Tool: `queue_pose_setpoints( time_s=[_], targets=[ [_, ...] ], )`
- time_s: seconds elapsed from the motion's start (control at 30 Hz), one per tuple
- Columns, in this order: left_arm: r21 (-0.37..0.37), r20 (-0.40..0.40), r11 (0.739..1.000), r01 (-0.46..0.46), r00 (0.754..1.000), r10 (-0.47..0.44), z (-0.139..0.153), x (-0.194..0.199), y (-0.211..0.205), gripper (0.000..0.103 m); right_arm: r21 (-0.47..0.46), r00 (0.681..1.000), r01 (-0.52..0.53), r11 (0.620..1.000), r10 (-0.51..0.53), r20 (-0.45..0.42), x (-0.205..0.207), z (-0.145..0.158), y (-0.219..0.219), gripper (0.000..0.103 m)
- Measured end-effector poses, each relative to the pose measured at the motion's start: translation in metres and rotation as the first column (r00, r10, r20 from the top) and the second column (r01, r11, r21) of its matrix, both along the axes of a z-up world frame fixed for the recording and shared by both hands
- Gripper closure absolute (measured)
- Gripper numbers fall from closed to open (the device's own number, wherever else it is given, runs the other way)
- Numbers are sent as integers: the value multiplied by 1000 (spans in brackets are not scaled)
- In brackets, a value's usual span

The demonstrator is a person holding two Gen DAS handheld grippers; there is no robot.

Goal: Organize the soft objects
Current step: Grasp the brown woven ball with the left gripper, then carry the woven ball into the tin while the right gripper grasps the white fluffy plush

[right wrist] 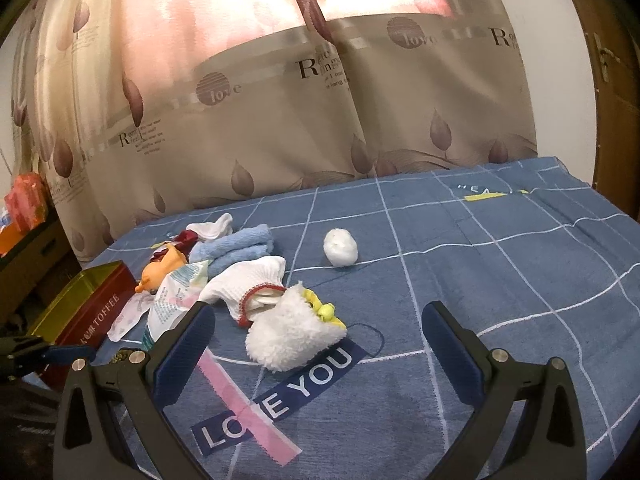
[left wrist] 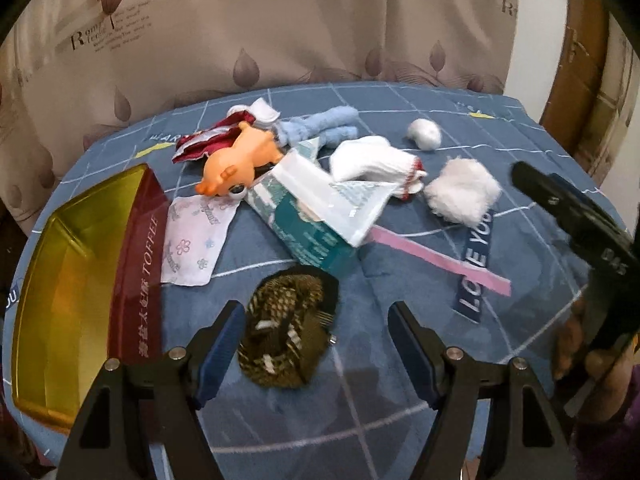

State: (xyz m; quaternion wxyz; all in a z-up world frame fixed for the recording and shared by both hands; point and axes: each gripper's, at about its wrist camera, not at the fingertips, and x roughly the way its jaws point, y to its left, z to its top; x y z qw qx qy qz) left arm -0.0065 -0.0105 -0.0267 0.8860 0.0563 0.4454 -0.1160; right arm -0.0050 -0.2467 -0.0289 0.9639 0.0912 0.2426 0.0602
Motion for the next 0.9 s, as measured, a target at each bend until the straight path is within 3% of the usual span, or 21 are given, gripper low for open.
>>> queue_pose_setpoints(
  time_s=[0.37, 0.63, 0.67, 0.7, 0.73, 0.9],
  targets=[
    [-60, -80, 998, -16, 997, 11, -25, 18, 21, 27, 1, 1000, -10, 1000, 10, -8, 3, -2, 2, 0],
    [-84, -63, 996, 12, 998, -18, -32, 14, 23, 28, 2, 1000, -14, 1000, 14, -25, 4, -3, 3, 0],
    [-87, -59, 996, 13, 998, -19, -32, 13, 22, 33, 3, 1000, -13, 1000, 13, -26, 5, -3, 2, 0],
    [-88, -54, 996, 15, 998, -19, -32, 12, 23, 47, 4, 1000, -13, 1000, 13, -27, 5, -3, 2, 0],
    [-85, -49, 996, 11, 999, -15, -32, 11, 23, 54, 6, 999, -13, 1000, 13, -30, 5, -3, 2, 0],
    [-120, -48, 992, -30, 999, 25, -28, 8, 28, 61, 23, 999, -7, 1000, 8, -48, 8, -4, -1, 0]
  ],
)
